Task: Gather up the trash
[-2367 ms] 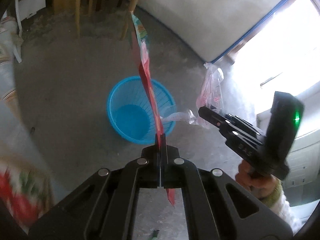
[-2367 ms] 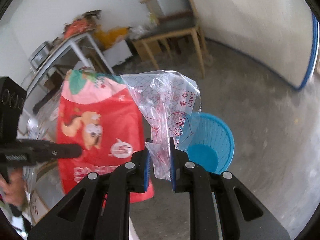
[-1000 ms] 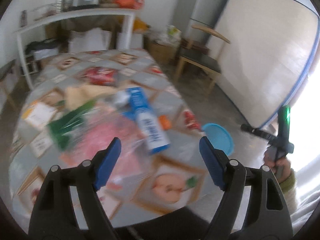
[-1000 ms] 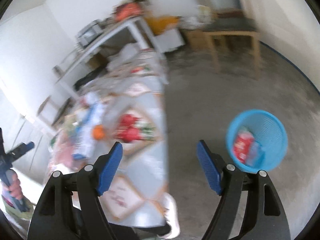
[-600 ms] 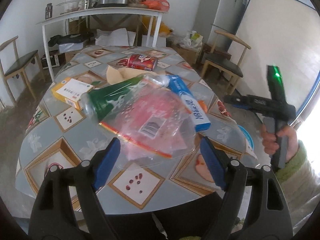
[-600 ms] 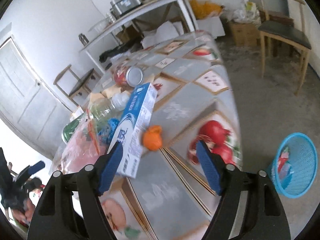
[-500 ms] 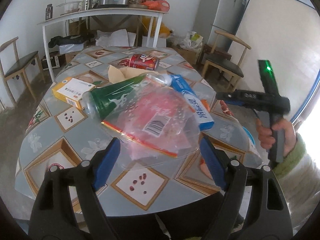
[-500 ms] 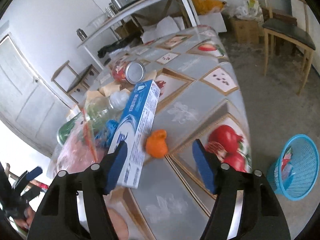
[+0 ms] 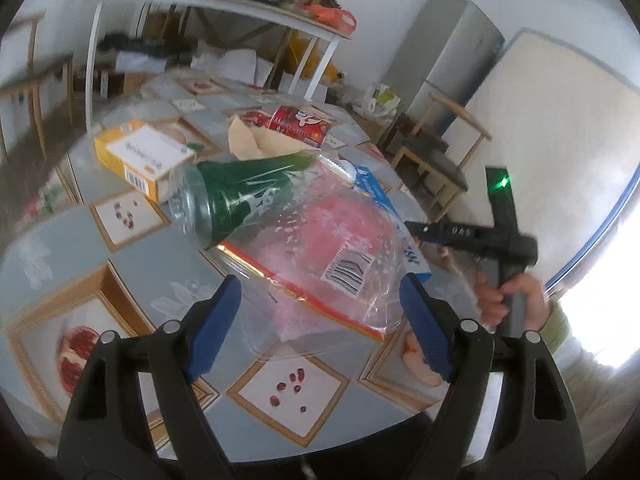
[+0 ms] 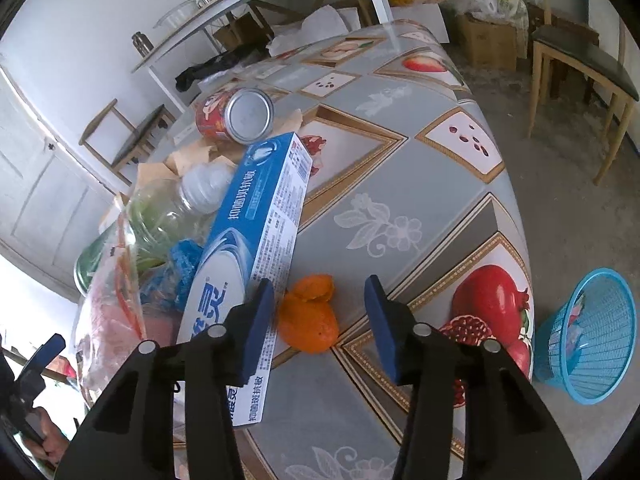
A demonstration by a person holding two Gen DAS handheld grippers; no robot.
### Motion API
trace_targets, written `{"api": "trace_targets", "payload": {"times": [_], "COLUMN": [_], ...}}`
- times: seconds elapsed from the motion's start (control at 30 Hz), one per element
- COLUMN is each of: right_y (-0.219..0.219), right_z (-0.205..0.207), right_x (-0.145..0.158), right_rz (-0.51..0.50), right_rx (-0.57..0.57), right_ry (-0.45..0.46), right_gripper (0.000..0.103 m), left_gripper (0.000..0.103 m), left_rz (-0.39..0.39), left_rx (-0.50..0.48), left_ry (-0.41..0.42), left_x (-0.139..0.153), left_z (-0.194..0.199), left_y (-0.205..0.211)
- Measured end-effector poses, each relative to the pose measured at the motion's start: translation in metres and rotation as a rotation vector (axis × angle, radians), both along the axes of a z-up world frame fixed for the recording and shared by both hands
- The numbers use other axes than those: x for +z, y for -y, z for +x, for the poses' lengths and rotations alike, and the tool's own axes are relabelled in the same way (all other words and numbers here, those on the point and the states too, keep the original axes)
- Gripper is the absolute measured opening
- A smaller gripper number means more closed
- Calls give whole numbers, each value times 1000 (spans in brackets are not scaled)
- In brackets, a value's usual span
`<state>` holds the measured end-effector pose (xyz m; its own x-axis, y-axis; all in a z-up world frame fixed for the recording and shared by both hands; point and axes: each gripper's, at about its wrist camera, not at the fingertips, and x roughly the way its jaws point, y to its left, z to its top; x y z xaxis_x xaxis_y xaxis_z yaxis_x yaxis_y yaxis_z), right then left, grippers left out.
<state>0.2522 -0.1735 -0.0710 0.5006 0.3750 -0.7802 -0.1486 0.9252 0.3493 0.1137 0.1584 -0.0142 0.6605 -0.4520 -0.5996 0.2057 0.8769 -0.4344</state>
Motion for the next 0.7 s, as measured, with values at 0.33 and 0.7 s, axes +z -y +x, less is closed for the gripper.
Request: {"api": "trace_targets", "payload": {"times": [0.33,0.7], "right_y": [-5,-1], "right_z": [3,4], "right_x": [-2,-4], "right_rz": [-10,34], "right_rx": [-3,-24], "right_ry": [-5,-20], "right_gripper": [27,25], "left_gripper": [66,60], "left_rz": [-318,-501], "left_rx": [15,53], "left_ry": [-177,-261], "left_x": [-41,-71], "left_z": [27,51], "left_y": [-33,-43]}}
